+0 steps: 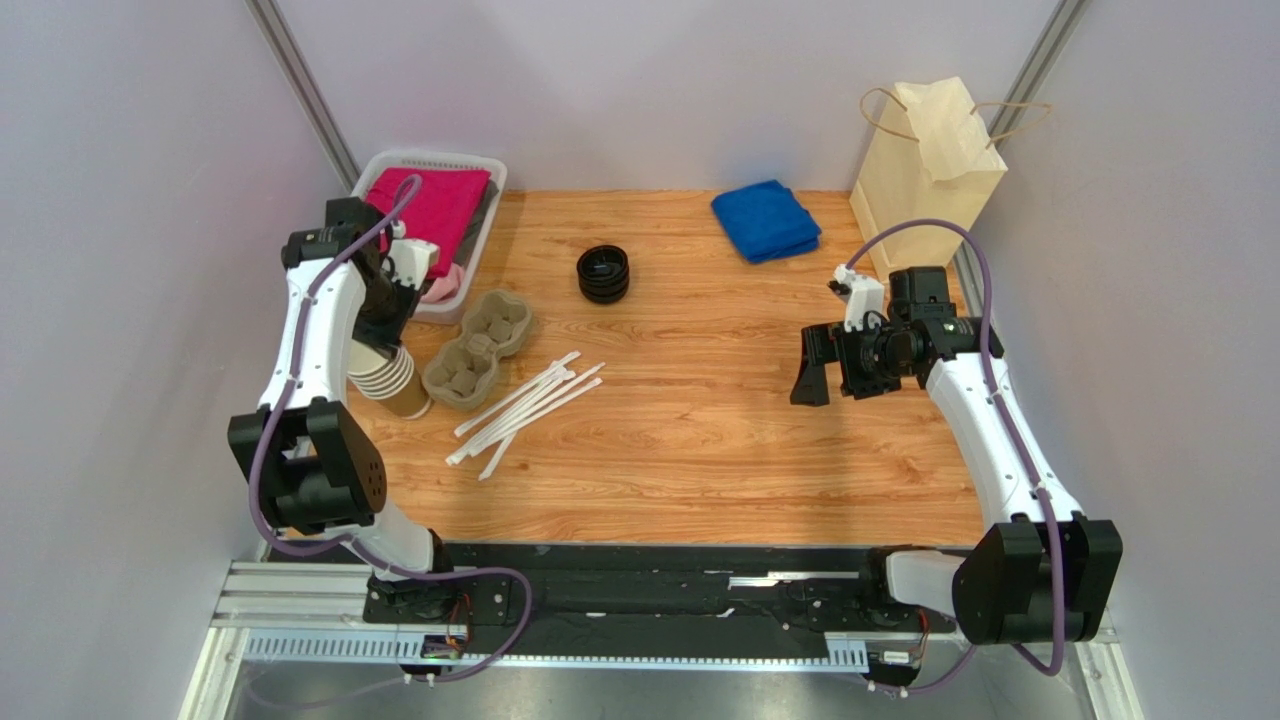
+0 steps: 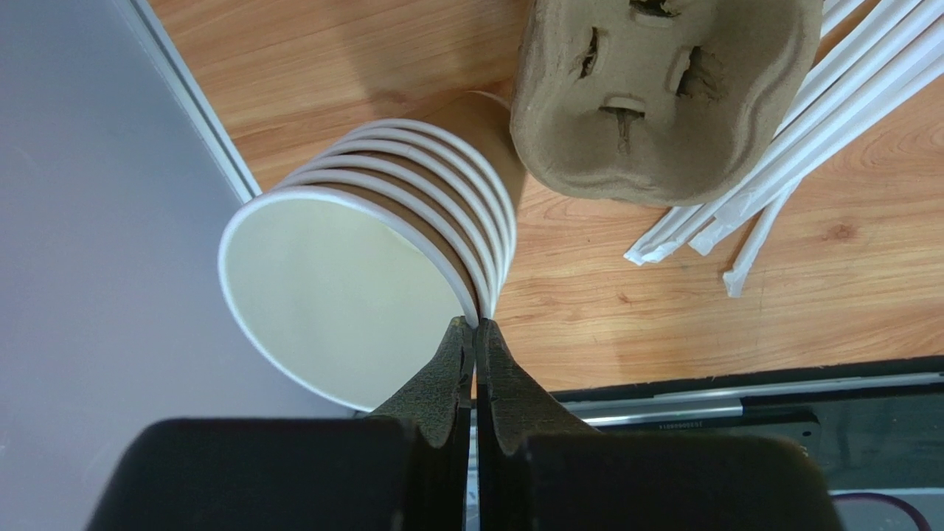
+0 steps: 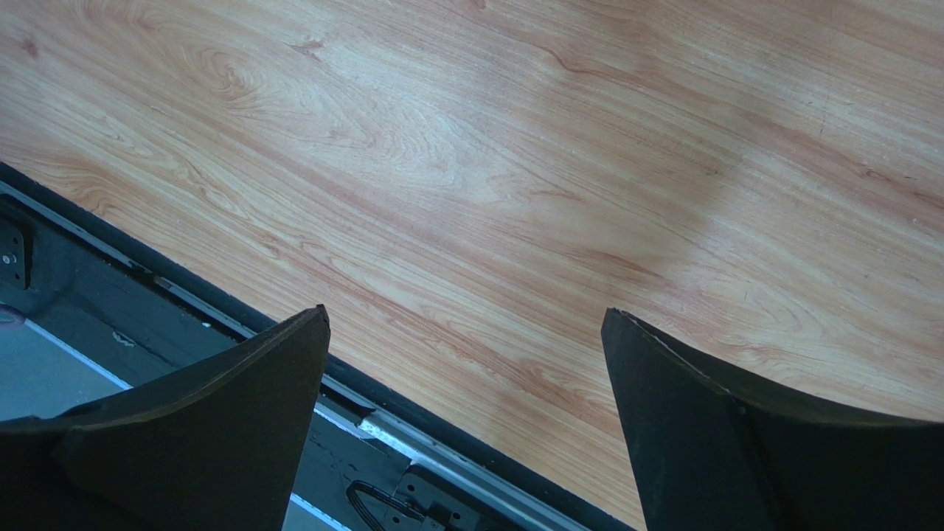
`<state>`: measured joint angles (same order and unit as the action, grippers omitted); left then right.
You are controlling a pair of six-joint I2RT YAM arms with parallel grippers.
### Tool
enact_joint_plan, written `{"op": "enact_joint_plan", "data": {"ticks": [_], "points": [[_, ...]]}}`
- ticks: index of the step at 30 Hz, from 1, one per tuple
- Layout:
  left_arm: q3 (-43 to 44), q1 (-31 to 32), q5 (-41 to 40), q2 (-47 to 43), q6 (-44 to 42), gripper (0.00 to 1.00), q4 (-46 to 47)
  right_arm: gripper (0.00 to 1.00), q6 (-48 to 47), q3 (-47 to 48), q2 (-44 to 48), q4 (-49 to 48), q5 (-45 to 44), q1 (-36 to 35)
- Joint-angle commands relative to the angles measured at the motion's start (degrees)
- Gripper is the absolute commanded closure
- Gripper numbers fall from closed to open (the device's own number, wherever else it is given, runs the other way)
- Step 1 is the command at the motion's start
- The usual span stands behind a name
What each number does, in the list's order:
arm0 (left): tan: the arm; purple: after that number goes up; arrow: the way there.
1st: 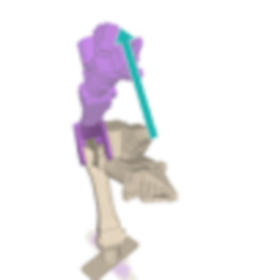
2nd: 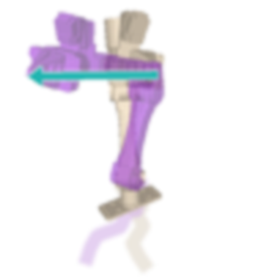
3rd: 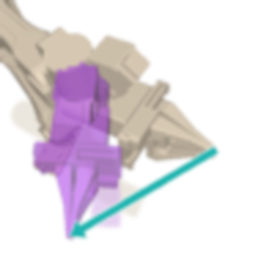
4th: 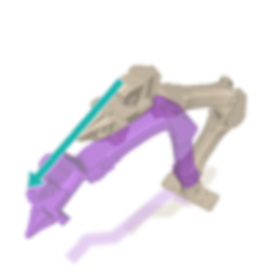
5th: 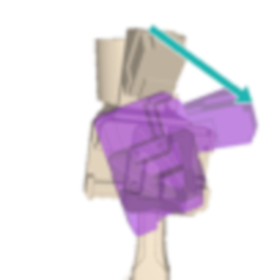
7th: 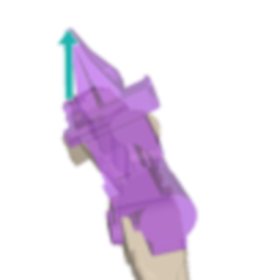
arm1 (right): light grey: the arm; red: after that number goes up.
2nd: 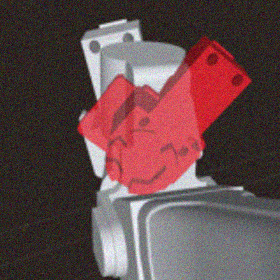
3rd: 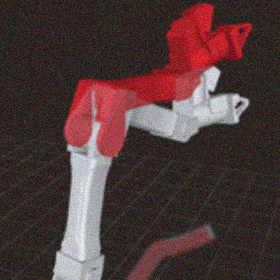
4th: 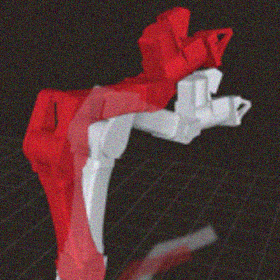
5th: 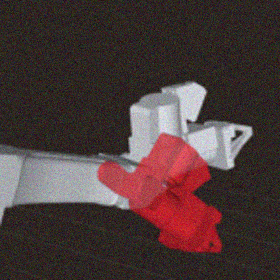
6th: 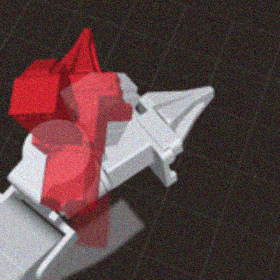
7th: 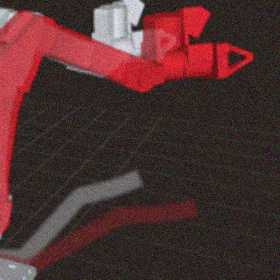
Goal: Pack the takeout coffee
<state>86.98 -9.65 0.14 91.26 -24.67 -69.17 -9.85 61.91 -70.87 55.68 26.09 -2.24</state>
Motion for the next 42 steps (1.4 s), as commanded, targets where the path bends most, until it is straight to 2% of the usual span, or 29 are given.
{"op": "enact_joint_plan", "data": {"ticks": [1,14,18,20,26,32,35,38,42], "points": [[4.2,-0.4,0.0,-4.5,-0.4,1.0,-1.8,0.0,0.6,0.6,-0.1,-1.0,1.0,-0.3],[-2.7,-0.3,-8.3,-9.4,-0.3,1.0,4.7,0.0,0.5,0.5,-0.3,-1.3,2.1,-0.3],[-11.1,-0.3,-10.5,-9.6,-0.4,1.0,9.7,0.0,0.5,1.0,-0.9,-1.2,2.5,-0.3],[-12.6,-0.4,-11.9,-10.0,0.1,1.0,11.3,0.0,0.4,1.5,-1.1,-0.9,2.4,-0.3],[-6.2,0.4,-15.4,-15.4,-0.6,1.0,9.6,0.0,-0.1,1.8,-0.8,-1.3,4.7,-0.4],[-8.9,0.4,-12.5,-17.0,-0.2,1.0,7.5,0.0,0.3,3.3,-3.0,-3.4,7.9,-2.7],[-9.7,0.5,-11.7,-17.3,-0.2,1.0,7.6,0.0,1.9,3.5,-3.1,-6.9,9.0,-5.1],[-9.5,0.7,-9.0,-17.8,0.1,1.0,7.3,0.0,6.0,5.0,-4.5,-13.2,10.2,-10.5],[-10.8,1.8,-9.4,-17.6,1.5,1.0,6.9,0.0,12.7,12.2,-13.1,-20.2,11.8,-21.6]]}}
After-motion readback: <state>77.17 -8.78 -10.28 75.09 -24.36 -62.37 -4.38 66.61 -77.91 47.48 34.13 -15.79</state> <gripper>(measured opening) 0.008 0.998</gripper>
